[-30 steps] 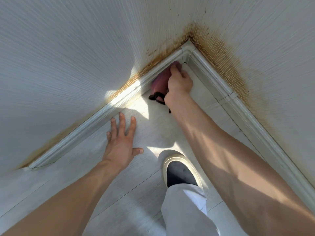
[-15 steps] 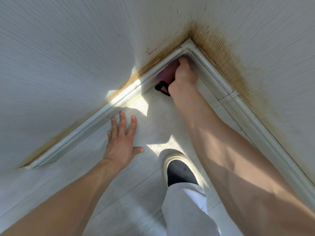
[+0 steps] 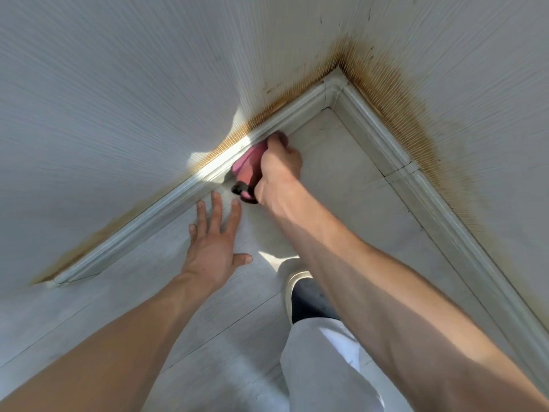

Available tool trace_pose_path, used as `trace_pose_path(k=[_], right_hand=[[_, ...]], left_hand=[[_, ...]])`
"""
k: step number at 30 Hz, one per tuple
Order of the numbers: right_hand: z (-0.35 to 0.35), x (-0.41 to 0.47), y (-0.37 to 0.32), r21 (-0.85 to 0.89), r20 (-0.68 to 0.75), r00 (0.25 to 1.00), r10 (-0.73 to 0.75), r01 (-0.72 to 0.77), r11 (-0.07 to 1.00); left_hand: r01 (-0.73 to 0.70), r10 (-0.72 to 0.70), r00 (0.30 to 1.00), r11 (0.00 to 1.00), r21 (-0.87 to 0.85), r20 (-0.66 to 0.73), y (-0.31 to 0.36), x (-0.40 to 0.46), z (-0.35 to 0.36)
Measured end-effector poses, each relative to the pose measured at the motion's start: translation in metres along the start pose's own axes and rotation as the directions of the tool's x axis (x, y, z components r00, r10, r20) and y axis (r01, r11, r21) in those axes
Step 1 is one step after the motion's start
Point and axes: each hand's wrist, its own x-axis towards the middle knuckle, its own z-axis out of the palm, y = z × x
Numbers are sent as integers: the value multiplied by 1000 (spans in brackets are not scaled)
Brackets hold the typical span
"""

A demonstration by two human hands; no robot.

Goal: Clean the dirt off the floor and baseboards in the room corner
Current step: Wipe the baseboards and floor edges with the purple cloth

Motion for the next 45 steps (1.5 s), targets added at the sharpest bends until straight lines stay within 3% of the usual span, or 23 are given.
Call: trace_pose_path(k=[4, 10, 16, 18, 21, 24, 28, 37, 42, 45], right_hand=[[2, -6, 20, -22, 68, 997, -22, 24, 999], [-18, 12, -57, 30, -92, 986, -138, 141, 990], [1, -2, 18, -37, 29, 983, -181, 182, 983], [-12, 3, 4, -40, 43, 976, -214, 215, 976], [-34, 17, -32, 98, -15, 967, -252, 253, 963], [-47, 14, -45, 74, -8, 949, -317, 316, 946], [-31, 1, -12, 117, 30, 941, -337, 332, 936], [-24, -17, 30, -17, 168, 963, -211, 216, 976], [-40, 9, -18, 160, 87, 941, -327, 311, 937], [-35, 22, -43, 206, -1, 952, -305, 298, 932]], left_hand=[[-9, 9, 1000, 1000, -26, -9, -2, -1, 1], [7, -7, 1000, 1000, -11, -17, 0, -1, 0], [-10, 9, 1000, 998, -55, -14, -2, -1, 1], [-3, 2, 1000, 999, -54, -20, -1, -2, 0], [-4, 2, 1000, 999, -50, -26, 0, -2, 0], [-9, 7, 999, 999, -48, -33, 0, -3, 0], [-11, 9, 999, 998, -59, -33, 0, -3, 1], [-5, 3, 1000, 996, -86, -29, -2, -4, 0], [-2, 1, 1000, 999, -53, -21, -2, -3, 1], [5, -6, 1000, 999, -38, -17, -1, -3, -1]])
